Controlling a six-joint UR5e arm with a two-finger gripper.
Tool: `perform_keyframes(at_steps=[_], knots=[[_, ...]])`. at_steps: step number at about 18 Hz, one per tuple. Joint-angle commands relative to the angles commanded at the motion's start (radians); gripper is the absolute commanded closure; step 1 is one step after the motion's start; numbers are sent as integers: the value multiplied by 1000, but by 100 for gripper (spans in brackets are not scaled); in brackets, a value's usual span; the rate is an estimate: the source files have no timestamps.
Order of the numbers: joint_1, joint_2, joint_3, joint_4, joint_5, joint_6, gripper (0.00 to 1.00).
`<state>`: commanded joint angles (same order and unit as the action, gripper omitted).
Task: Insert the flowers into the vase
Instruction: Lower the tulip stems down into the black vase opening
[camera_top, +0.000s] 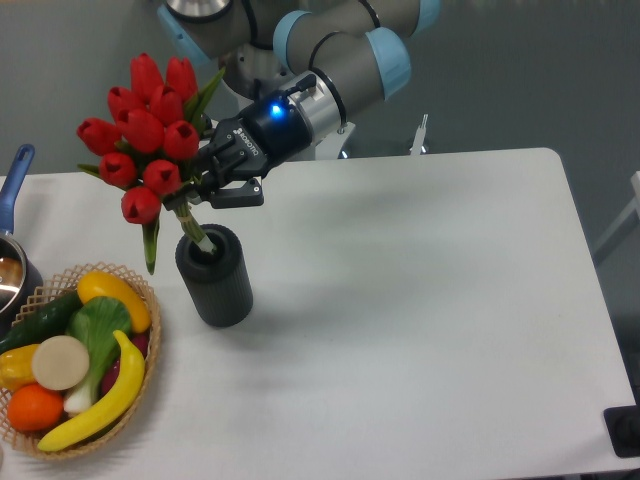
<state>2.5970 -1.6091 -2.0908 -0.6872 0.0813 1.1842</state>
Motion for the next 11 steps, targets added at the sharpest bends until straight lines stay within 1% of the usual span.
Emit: perform_keyframes(at_steps=[6, 8, 11], knots=[[-3, -8, -17, -2, 2, 5, 100], [-5, -12, -26, -2, 2, 27, 98], [-5, -17, -57, -3, 5, 57, 96]])
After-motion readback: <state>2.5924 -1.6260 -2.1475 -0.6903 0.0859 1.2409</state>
